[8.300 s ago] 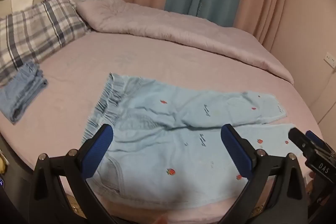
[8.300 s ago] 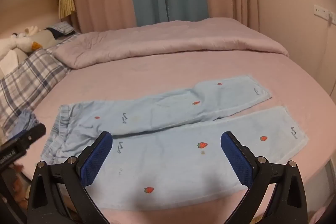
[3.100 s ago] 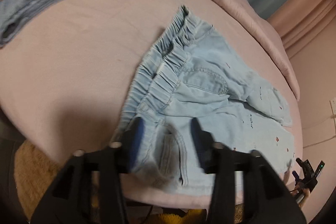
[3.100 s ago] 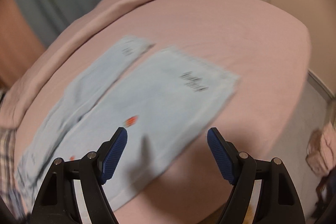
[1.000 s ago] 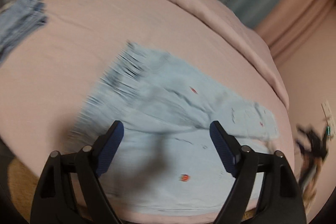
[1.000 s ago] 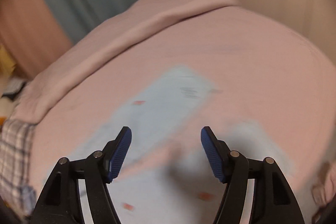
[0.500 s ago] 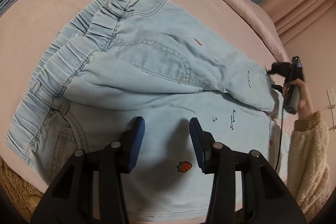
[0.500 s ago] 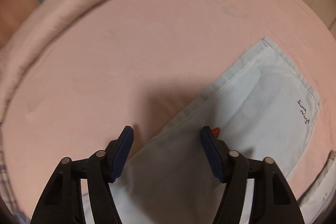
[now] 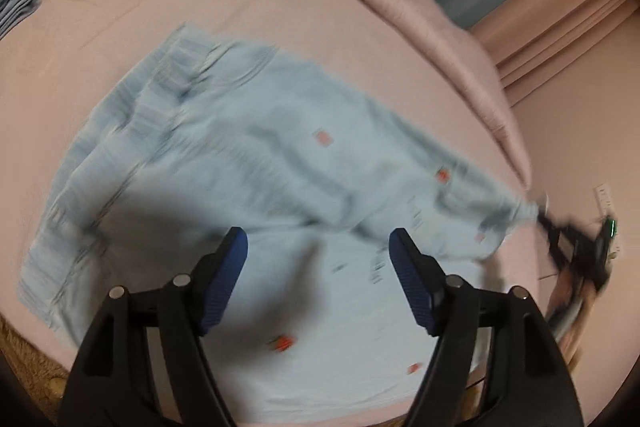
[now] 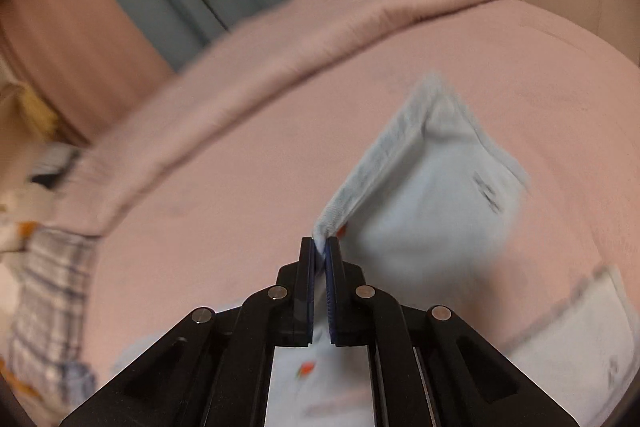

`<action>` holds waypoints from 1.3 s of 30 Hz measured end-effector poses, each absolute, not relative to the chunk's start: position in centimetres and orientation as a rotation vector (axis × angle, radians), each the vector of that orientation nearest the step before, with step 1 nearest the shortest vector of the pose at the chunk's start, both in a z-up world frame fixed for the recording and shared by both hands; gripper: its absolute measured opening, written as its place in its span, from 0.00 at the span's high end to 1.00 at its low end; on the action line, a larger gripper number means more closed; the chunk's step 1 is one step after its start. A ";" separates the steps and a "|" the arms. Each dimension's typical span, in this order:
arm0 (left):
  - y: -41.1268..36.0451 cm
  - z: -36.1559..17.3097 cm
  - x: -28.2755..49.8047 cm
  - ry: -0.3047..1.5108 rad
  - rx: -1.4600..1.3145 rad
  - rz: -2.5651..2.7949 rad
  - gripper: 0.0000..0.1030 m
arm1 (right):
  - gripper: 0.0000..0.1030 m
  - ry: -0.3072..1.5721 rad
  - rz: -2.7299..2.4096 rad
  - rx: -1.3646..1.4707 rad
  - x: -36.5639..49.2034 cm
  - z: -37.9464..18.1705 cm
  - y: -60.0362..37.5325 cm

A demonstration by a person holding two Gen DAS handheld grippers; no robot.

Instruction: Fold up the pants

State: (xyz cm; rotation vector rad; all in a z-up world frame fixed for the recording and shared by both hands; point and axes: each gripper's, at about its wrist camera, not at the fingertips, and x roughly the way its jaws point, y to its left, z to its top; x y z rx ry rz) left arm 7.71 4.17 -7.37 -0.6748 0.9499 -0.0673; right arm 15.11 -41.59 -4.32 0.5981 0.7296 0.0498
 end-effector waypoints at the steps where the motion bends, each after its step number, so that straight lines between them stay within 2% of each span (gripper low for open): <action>1: 3.9 -7.1 8.6 0.949 -0.687 -0.080 0.28 | 0.95 0.706 0.060 0.605 13.3 -4.6 -41.1; 5: 2.1 -7.0 12.9 0.974 -0.720 -0.112 0.29 | 0.95 0.699 0.045 0.659 7.5 -8.1 -40.8; 10: -0.8 -8.1 19.5 1.026 -0.644 -0.056 0.30 | 0.95 0.786 0.004 0.653 11.0 -10.5 -40.5; 12: -1.2 -9.2 21.4 1.046 -0.661 -0.056 0.35 | 0.95 0.810 0.016 0.679 11.4 -10.8 -40.0; 15: -1.3 -11.1 23.4 1.106 -0.705 -0.014 0.67 | 0.95 0.823 0.020 0.696 11.6 -11.0 -39.9; 16: -1.3 -11.3 23.6 1.102 -0.688 -0.003 0.86 | 0.95 0.821 0.025 0.698 11.6 -11.0 -40.0; 17: -1.2 -11.2 23.5 1.090 -0.655 0.012 0.94 | 0.95 0.820 0.032 0.703 11.9 -11.0 -40.0; 22: -0.2 -8.7 20.0 0.982 -0.709 -0.039 0.97 | 0.95 0.803 0.037 0.692 10.4 -10.6 -40.2; 29: -0.5 -2.1 6.7 0.800 -0.629 -0.177 0.97 | 0.95 0.705 0.033 0.675 7.6 -7.6 -41.1; 33: -1.3 -4.7 1.2 0.863 -0.624 -0.184 0.96 | 0.94 0.712 0.001 0.670 5.9 -7.8 -41.1; 36: -1.2 -8.3 0.2 0.950 -0.653 -0.156 0.90 | 0.95 0.753 -0.041 0.660 5.4 -9.3 -40.7; 39: 0.1 -10.5 0.3 1.015 -0.731 -0.113 0.77 | 0.94 0.812 -0.058 0.688 5.6 -11.5 -40.7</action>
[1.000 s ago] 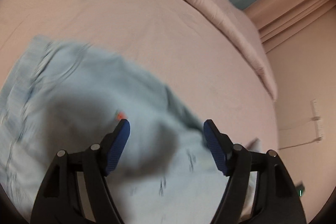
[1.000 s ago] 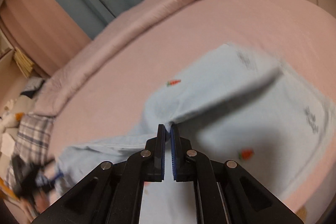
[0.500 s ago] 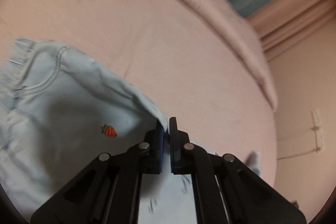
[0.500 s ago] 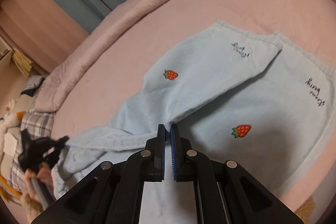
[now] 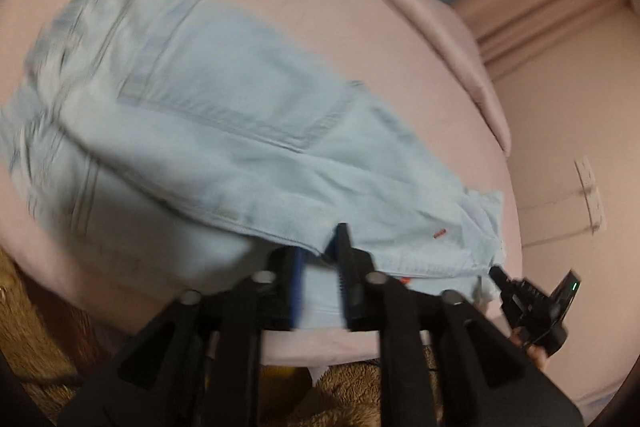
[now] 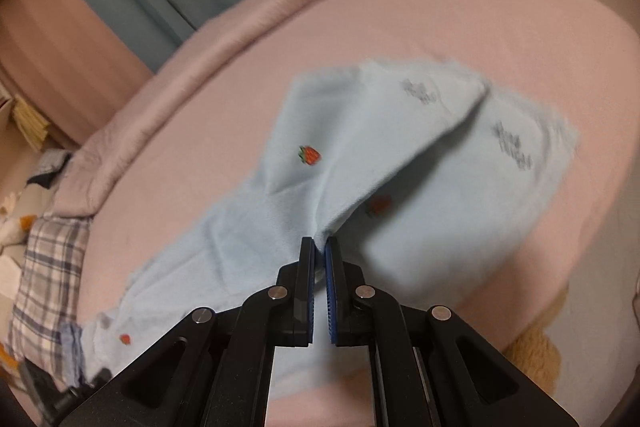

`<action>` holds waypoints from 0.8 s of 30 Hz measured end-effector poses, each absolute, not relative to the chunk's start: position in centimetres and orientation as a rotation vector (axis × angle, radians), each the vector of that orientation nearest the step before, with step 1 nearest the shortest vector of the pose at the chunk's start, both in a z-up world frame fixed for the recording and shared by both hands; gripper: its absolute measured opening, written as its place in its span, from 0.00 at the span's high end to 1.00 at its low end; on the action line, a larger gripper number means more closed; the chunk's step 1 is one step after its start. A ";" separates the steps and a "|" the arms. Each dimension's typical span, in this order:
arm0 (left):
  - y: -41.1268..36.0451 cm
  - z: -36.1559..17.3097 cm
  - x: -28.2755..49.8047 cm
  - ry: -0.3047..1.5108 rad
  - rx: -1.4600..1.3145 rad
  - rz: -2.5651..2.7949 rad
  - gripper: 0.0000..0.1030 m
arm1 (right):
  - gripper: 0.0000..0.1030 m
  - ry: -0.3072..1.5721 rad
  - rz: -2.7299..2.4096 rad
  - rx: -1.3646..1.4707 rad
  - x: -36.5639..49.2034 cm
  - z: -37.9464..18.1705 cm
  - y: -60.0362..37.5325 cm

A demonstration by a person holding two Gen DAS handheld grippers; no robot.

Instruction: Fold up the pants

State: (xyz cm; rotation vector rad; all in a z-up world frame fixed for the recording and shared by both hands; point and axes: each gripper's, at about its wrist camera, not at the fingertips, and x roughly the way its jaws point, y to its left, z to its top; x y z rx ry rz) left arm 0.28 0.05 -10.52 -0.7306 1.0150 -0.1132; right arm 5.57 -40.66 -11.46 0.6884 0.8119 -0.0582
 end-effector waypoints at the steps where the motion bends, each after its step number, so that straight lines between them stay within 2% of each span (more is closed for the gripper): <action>1: 0.8 -10.6 0.2 1.006 -0.729 -0.062 0.74 | 0.94 0.824 -0.061 0.697 5.7 -11.9 -40.7; 3: 2.0 -10.1 -0.1 0.961 -0.719 0.016 0.63 | 0.94 0.830 -0.072 0.697 5.9 -12.0 -40.8; 4: 2.9 -9.9 -0.2 0.938 -0.720 0.056 0.52 | 0.95 0.828 -0.071 0.696 6.0 -12.0 -40.8; 5: 3.7 -9.8 -0.3 0.918 -0.729 0.086 0.46 | 0.95 0.825 -0.071 0.697 6.1 -11.8 -40.8; 6: 4.7 -9.9 -0.5 0.892 -0.748 0.115 0.46 | 0.95 0.821 -0.070 0.696 6.2 -11.7 -40.7; 8: 6.4 -10.3 -0.5 0.875 -0.797 0.151 0.49 | 0.95 0.814 -0.069 0.692 6.2 -11.4 -40.8; 9: 7.2 -10.4 -0.5 0.867 -0.823 0.151 0.54 | 0.95 0.812 -0.069 0.691 6.3 -11.3 -40.7; 10: 7.9 -10.6 -0.5 0.861 -0.850 0.146 0.72 | 0.95 0.811 -0.071 0.688 6.4 -11.2 -40.7; 11: 8.1 -10.5 -0.6 0.863 -0.853 0.149 0.83 | 0.95 0.809 -0.069 0.686 6.2 -11.2 -40.9; 19: 8.2 -6.9 -4.1 0.880 -0.773 0.111 0.86 | 0.95 0.795 -0.033 0.644 3.9 -9.6 -41.9; 24: 8.3 -10.1 -4.2 1.009 -0.700 0.165 0.87 | 0.95 0.863 -0.053 0.650 2.9 -11.7 -41.8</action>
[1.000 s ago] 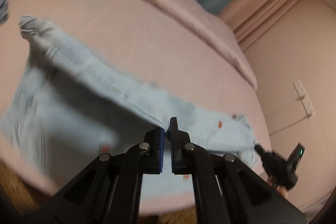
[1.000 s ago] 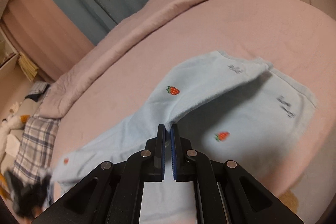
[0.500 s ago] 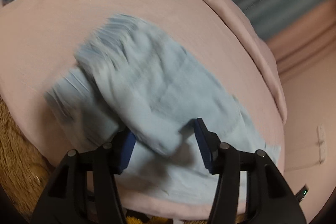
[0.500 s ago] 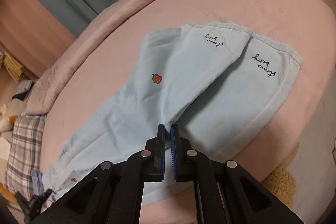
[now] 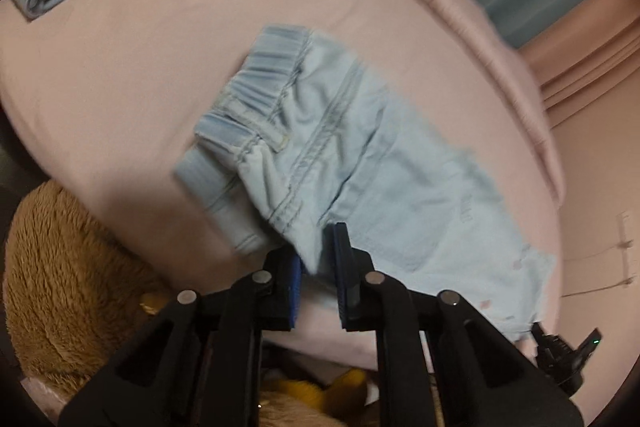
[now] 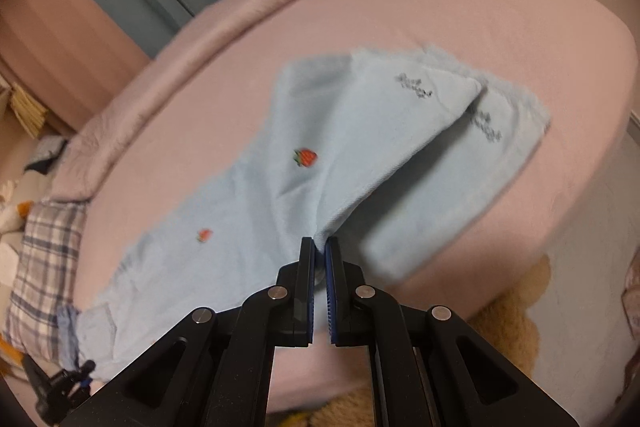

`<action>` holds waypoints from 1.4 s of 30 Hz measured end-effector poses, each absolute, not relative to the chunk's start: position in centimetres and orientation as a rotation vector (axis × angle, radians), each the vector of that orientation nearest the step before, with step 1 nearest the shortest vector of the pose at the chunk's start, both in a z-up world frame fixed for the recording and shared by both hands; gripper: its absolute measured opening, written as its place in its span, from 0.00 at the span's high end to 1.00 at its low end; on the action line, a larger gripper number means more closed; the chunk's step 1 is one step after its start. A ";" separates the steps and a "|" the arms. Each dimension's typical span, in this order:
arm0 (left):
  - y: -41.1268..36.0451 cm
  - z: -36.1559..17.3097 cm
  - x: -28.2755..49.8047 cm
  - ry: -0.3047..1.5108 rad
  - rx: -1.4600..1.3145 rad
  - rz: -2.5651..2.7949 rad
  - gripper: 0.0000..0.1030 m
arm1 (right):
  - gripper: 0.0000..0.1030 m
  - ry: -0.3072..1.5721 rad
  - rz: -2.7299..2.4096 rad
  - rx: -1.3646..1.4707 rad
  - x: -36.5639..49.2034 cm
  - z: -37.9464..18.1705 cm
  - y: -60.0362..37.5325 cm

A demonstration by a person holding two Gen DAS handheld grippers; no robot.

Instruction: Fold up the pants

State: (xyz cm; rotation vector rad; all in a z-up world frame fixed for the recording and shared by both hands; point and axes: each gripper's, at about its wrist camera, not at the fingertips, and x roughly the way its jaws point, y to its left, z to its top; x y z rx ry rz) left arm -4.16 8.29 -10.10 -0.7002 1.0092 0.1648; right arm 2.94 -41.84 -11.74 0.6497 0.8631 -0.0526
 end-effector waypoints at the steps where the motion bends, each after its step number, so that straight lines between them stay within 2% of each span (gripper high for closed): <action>1: 8.5 -10.8 -4.5 1.020 -0.714 0.168 0.87 | 0.94 0.881 -0.056 0.665 3.1 -12.5 -42.0; 4: 8.5 -11.3 -4.4 1.030 -0.723 0.175 0.86 | 0.94 0.905 -0.060 0.712 3.7 -13.6 -42.8; 6: 8.7 -11.3 -4.2 1.035 -0.709 0.178 0.84 | 0.86 0.896 -0.059 0.708 3.9 -13.2 -43.3; 8: 8.4 -11.3 -3.6 1.037 -0.709 0.179 0.84 | 0.62 0.859 -0.119 0.673 4.1 -12.5 -44.2; 9: 8.5 -11.2 -3.2 1.036 -0.711 0.179 0.84 | 0.58 0.838 -0.172 0.652 4.2 -12.3 -44.9; 14: 8.2 -11.2 -2.6 1.033 -0.700 0.182 0.83 | 0.56 0.828 -0.256 0.724 6.1 -13.1 -49.0; 15: 8.2 -11.3 -2.7 1.033 -0.701 0.181 0.83 | 0.57 0.825 -0.266 0.738 6.4 -13.3 -49.5; 16: 8.2 -11.3 -2.7 1.034 -0.703 0.181 0.84 | 0.64 0.818 -0.281 0.742 6.7 -13.4 -50.2; 17: 8.2 -11.3 -2.7 1.034 -0.702 0.181 0.84 | 0.77 0.815 -0.295 0.737 6.9 -13.3 -50.5; 19: 8.1 -11.3 -2.7 1.033 -0.693 0.179 0.84 | 0.96 0.806 -0.320 0.711 7.6 -13.0 -51.0; 27: 7.3 -11.1 -2.5 1.035 -0.672 0.136 0.86 | 0.97 0.653 -0.345 0.718 3.7 -9.8 -51.1; 34: 7.2 -11.0 -2.1 1.048 -0.654 0.122 0.86 | 1.00 0.763 -0.401 0.807 2.2 -15.7 -52.9; 42: 7.8 -11.6 -2.5 1.063 -0.683 0.110 0.86 | 1.00 0.709 -0.455 0.723 2.3 -12.8 -52.4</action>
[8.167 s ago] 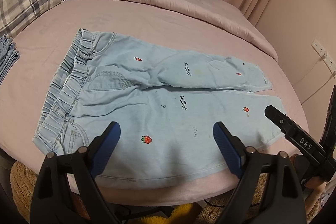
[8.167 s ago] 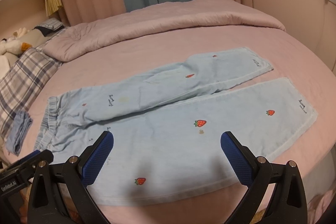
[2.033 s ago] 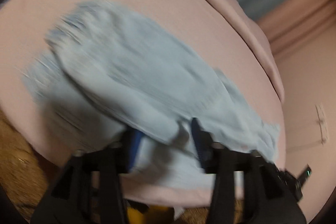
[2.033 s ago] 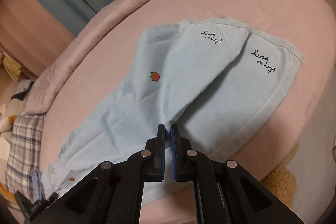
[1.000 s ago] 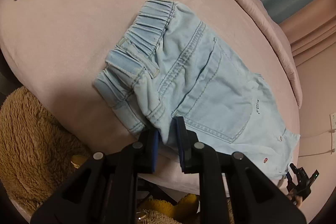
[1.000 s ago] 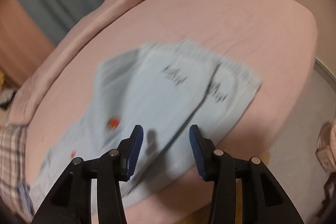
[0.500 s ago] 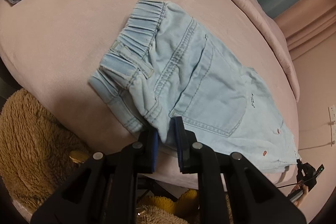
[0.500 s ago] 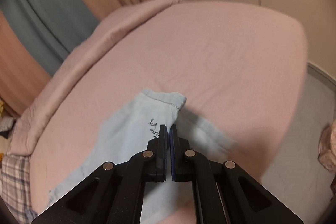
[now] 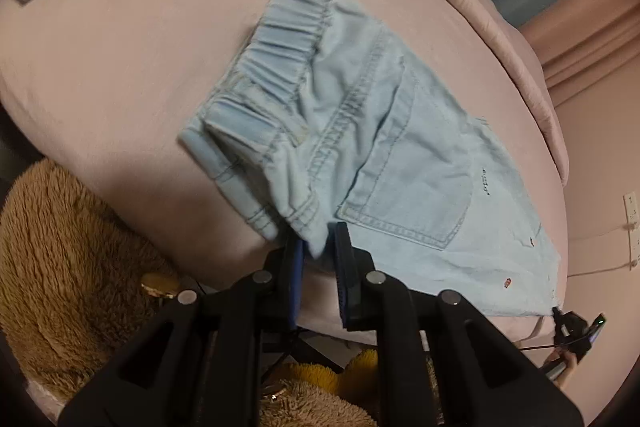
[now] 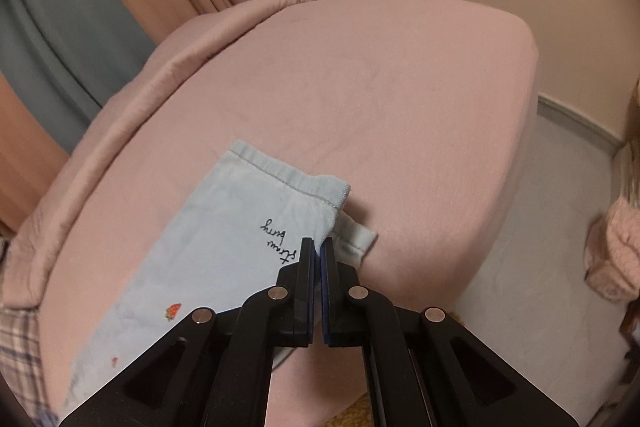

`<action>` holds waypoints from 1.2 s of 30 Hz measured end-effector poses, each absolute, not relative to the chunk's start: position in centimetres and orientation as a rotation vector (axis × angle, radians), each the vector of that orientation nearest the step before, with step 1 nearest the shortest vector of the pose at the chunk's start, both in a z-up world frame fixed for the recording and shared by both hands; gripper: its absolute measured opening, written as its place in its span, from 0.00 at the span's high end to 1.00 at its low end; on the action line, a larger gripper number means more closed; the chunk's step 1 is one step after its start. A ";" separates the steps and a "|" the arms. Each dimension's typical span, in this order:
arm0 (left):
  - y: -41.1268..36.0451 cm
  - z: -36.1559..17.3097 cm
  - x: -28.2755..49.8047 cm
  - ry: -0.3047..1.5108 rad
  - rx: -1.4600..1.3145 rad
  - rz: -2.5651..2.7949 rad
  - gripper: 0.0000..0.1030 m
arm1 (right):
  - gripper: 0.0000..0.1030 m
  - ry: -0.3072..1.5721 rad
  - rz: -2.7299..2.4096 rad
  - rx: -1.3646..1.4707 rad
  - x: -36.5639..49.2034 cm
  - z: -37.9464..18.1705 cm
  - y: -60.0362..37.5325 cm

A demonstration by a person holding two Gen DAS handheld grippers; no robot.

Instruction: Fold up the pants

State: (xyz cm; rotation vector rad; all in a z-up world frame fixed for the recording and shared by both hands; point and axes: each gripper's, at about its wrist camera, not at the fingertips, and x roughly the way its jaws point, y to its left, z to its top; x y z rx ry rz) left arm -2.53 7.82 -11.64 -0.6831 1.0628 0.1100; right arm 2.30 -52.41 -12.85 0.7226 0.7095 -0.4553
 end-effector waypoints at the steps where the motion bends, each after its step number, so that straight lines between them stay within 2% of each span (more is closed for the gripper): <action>1: 7.9 -11.6 -2.5 1.061 -0.685 0.107 0.86 | 1.00 0.729 -0.465 0.731 2.7 -13.5 -52.6; 4: 7.9 -11.4 -2.5 1.065 -0.673 0.102 0.86 | 1.00 0.769 -0.483 0.742 3.4 -15.3 -52.7; 9: 8.2 -9.9 -2.5 1.059 -0.623 0.098 0.81 | 1.00 0.819 -0.525 0.692 3.9 -14.5 -52.7; 13: 9.7 -6.8 -2.9 0.960 -0.583 0.103 0.48 | 0.90 0.825 -0.547 0.557 3.4 -11.1 -50.8; 16: 10.9 -5.3 -1.6 0.923 -0.568 0.099 0.45 | 0.68 0.797 -0.469 0.490 4.8 -8.3 -48.4; 20: 11.9 -4.9 1.6 0.908 -0.563 0.058 0.39 | 0.66 0.790 -0.138 0.430 9.5 -5.1 -41.6; 27: 13.2 -8.4 6.9 1.012 -0.604 0.011 0.38 | 0.66 0.963 0.388 0.295 18.3 -4.5 -24.9; 29: 13.5 -9.6 7.2 1.054 -0.645 -0.018 0.40 | 0.66 1.015 0.453 0.231 20.0 -5.2 -20.5; 30: 13.5 -10.3 7.3 1.072 -0.671 -0.041 0.42 | 0.66 1.038 0.475 0.206 20.7 -5.5 -19.0; 31: 13.5 -10.5 7.2 1.075 -0.656 -0.025 0.51 | 0.66 1.066 0.509 0.179 21.5 -6.0 -17.0; 32: 13.4 -10.8 7.0 1.081 -0.629 -0.018 0.55 | 0.66 1.090 0.535 0.161 22.2 -6.4 -15.6; 36: 13.0 -10.1 6.1 1.081 -0.591 -0.030 0.62 | 0.66 1.164 0.558 0.081 23.3 -7.7 -12.2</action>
